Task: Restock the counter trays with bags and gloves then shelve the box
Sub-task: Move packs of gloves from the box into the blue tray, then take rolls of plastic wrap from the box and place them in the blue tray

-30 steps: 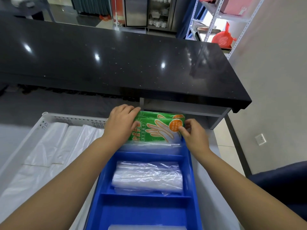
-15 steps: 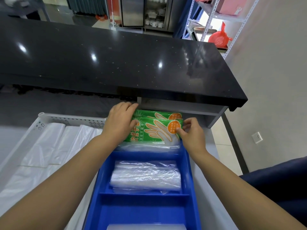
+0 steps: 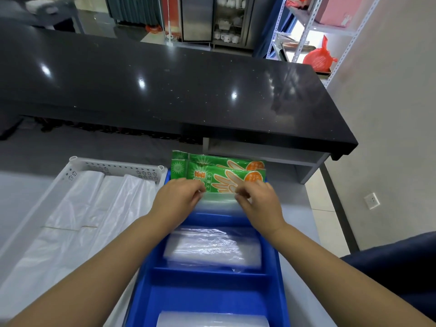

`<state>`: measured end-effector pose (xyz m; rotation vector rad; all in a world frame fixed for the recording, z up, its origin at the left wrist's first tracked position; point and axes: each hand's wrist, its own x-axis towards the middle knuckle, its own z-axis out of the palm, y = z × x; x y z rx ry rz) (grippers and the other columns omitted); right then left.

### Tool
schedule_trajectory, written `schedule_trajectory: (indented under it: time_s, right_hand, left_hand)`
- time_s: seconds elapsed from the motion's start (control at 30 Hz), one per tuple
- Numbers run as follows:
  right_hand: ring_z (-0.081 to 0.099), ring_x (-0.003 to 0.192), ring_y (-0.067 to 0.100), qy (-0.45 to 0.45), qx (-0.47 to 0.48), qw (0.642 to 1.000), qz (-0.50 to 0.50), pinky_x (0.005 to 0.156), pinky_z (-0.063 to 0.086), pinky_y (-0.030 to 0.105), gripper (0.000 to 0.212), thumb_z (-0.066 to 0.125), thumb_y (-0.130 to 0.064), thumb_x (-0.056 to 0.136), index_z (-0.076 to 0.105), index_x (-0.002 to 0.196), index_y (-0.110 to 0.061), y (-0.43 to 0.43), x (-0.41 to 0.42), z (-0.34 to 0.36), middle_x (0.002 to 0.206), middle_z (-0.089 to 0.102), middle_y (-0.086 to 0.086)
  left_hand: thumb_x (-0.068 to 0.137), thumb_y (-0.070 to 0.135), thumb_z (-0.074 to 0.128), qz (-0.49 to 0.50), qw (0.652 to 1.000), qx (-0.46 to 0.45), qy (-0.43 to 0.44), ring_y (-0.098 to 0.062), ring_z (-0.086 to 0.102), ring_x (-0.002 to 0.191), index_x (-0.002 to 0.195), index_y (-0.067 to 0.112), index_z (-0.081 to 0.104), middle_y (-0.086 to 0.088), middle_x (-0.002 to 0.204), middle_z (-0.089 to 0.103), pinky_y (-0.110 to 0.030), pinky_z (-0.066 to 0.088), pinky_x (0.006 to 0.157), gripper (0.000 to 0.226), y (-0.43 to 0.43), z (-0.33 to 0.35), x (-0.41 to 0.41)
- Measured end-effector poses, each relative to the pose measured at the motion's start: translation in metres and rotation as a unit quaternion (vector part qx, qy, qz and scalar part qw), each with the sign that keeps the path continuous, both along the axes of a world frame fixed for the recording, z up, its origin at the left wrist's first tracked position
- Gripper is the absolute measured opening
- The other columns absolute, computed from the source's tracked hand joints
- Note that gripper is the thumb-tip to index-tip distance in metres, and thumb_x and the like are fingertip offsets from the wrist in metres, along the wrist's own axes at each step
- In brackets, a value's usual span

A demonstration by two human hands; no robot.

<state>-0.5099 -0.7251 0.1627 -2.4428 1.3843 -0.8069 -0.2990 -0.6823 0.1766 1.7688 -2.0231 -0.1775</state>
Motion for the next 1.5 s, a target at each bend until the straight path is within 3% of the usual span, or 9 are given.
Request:
schedule_trajectory:
  time_s: [0.3, 0.5, 0.6, 0.7, 0.83, 0.97, 1.03, 1.23, 1.5]
  right_hand:
    - [0.057, 0.066, 0.028, 0.105, -0.093, 0.99, 0.029, 0.055, 0.042, 0.031, 0.016, 0.081, -0.002, 0.064, 0.072, 0.075, -0.009, -0.002, 0.005, -0.005, 0.071, 0.064, 0.008]
    - [0.061, 0.086, 0.024, 0.174, -0.023, 0.982, 0.075, 0.075, 0.049, 0.036, 0.031, 0.043, -0.026, 0.085, 0.068, 0.101, -0.015, 0.007, 0.001, -0.001, 0.097, 0.07, 0.002]
    - [0.059, 0.101, 0.024, 0.206, -0.004, 0.975, 0.081, 0.086, 0.048, 0.038, 0.032, 0.055, -0.028, 0.085, 0.062, 0.115, -0.016, 0.006, 0.002, 0.0, 0.115, 0.065, 0.003]
    - [0.058, 0.108, 0.025, 0.223, -0.001, 0.97, 0.093, 0.086, 0.048, 0.038, 0.033, 0.059, -0.023, 0.084, 0.06, 0.117, -0.015, 0.005, 0.003, -0.002, 0.127, 0.06, 0.004]
    - [0.055, 0.1, 0.033, 0.264, 0.022, 0.961, 0.085, 0.082, 0.041, 0.039, 0.02, 0.047, -0.02, 0.09, 0.066, 0.09, -0.014, 0.006, 0.001, 0.003, 0.119, 0.064, 0.009]
    - [0.053, 0.103, 0.028, 0.247, 0.061, 0.966, 0.055, 0.082, 0.037, 0.037, 0.047, 0.044, -0.02, 0.089, 0.041, 0.136, -0.021, 0.002, -0.003, -0.001, 0.133, 0.055, 0.006]
    - [0.054, 0.099, 0.025, 0.259, 0.044, 0.964, 0.048, 0.08, 0.037, 0.036, 0.055, 0.045, -0.022, 0.087, 0.032, 0.14, -0.028, 0.0, -0.005, 0.0, 0.133, 0.055, 0.002]
    - [0.057, 0.089, 0.024, 0.221, -0.019, 0.975, 0.025, 0.074, 0.043, 0.035, 0.027, 0.062, -0.03, 0.082, 0.064, 0.105, -0.017, 0.003, -0.017, 0.014, 0.1, 0.065, 0.003]
    - [0.06, 0.068, 0.025, 0.183, -0.051, 0.97, 0.154, 0.06, 0.052, 0.038, 0.015, 0.052, -0.018, 0.084, 0.067, 0.083, -0.013, 0.013, 0.026, 0.026, 0.075, 0.069, 0.005]
  left_hand:
    - [0.05, -0.006, 0.082, -0.082, 0.986, -0.053, -0.136, -0.025, 0.059, 0.064, 0.072, 0.013, 0.071, -0.003, 0.07, 0.065, -0.028, 0.044, 0.056, 0.031, 0.002, -0.015, 0.002]
    - [0.085, 0.023, 0.062, -0.078, 0.989, 0.01, -0.124, -0.021, 0.062, 0.097, 0.105, 0.017, 0.069, 0.001, 0.103, 0.07, -0.036, 0.047, 0.088, 0.022, 0.005, -0.023, 0.003]
    - [0.092, 0.034, 0.05, -0.07, 0.988, 0.076, -0.111, -0.019, 0.055, 0.109, 0.119, 0.02, 0.059, 0.003, 0.115, 0.064, -0.035, 0.037, 0.098, 0.032, 0.003, -0.02, -0.001]
    - [0.094, 0.033, 0.046, -0.064, 0.986, 0.122, -0.09, -0.02, 0.057, 0.097, 0.11, 0.02, 0.057, 0.002, 0.103, 0.066, -0.035, 0.043, 0.089, 0.024, 0.004, -0.015, -0.005]
    - [0.095, 0.019, 0.039, -0.062, 0.98, 0.164, -0.093, -0.025, 0.057, 0.078, 0.097, 0.015, 0.052, -0.005, 0.085, 0.064, -0.032, 0.037, 0.058, 0.013, 0.005, -0.018, -0.003]
    - [0.085, 0.003, 0.043, -0.031, 0.964, 0.181, -0.194, -0.026, 0.048, 0.067, 0.082, 0.015, 0.039, 0.002, 0.063, 0.042, -0.034, 0.036, 0.057, 0.013, 0.003, -0.013, 0.003]
    - [0.082, 0.0, 0.046, -0.02, 0.964, 0.159, -0.211, -0.025, 0.047, 0.07, 0.081, 0.016, 0.041, -0.001, 0.072, 0.05, -0.032, 0.033, 0.059, 0.016, 0.002, -0.008, 0.003]
    - [0.073, -0.004, 0.053, 0.035, 0.986, 0.056, -0.153, -0.033, 0.063, 0.082, 0.096, 0.01, 0.068, -0.01, 0.088, 0.071, -0.037, 0.047, 0.064, 0.03, 0.009, 0.001, 0.014]
    - [0.092, 0.023, 0.046, 0.194, 0.97, 0.095, -0.115, -0.025, 0.06, 0.099, 0.115, 0.024, 0.061, -0.001, 0.108, 0.068, -0.032, 0.044, 0.07, 0.028, 0.063, 0.022, 0.021]
